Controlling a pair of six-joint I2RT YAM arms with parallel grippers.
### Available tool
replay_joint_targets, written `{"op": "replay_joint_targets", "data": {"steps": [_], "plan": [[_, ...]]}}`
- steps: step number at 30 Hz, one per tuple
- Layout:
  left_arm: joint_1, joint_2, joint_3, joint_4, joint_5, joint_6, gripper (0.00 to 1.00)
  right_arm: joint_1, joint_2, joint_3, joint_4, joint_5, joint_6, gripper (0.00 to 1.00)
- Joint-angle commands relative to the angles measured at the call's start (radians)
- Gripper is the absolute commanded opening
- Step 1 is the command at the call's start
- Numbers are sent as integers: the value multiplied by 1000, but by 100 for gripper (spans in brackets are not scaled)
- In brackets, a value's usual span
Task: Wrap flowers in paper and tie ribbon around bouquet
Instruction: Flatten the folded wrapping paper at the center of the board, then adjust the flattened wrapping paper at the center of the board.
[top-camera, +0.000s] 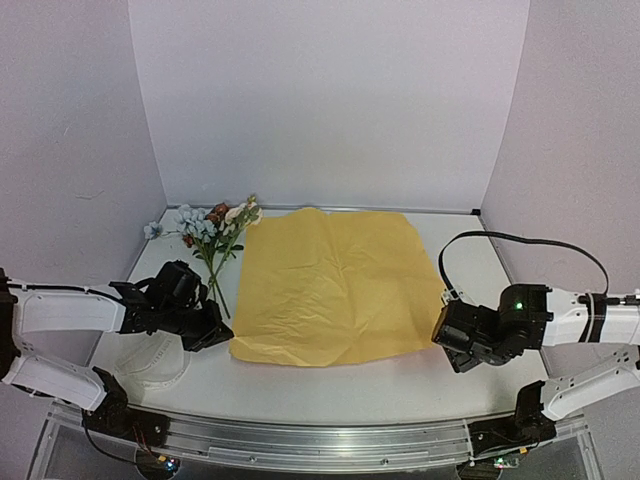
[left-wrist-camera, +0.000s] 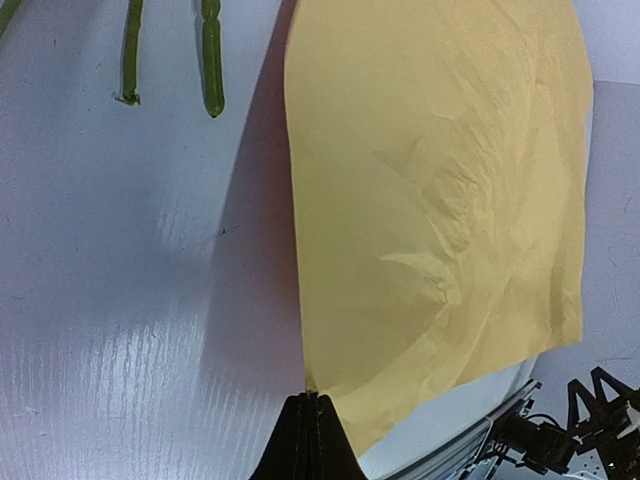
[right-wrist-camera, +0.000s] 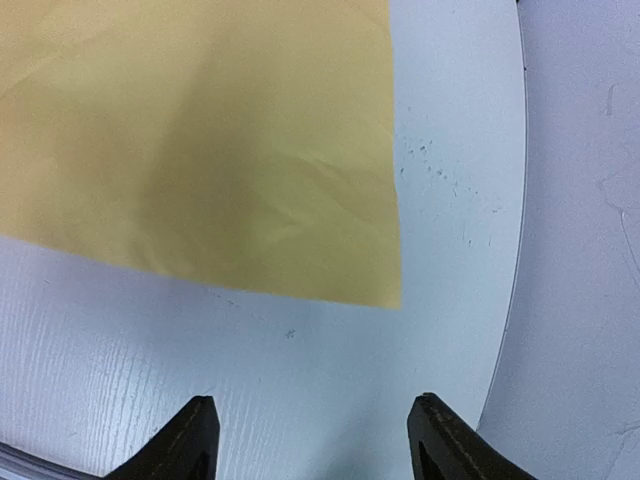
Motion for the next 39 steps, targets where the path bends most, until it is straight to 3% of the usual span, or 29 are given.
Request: {"op": "replay_joint_targets", "data": {"steps": [1,4,7,12,16,21,29,39], "plan": [[-12,6,-6,47,-13,28,0,-1,-59,13,-89,13,66,77],[-12,28,18,27,-10,89,0,-5,-90,79,-134,-8,12,89],[-7,58,87,-53,-24,191,0,-41,-23,201,-139,-103,-100,94],[66,125,153,-136,19,343,0,-254,217,404,-112,-400,-148,94],[168,167,186,-193,56,449,0,-354,341,492,-72,-491,-160,93],[248,185,210,-243,121,508,0,-449,389,396,74,-578,-75,92],[256,232,212,-268,180,545,0,-499,411,101,449,-725,123,98],[255,293,242,-301,117,525,0,-587,334,-99,569,-770,170,98]]}}
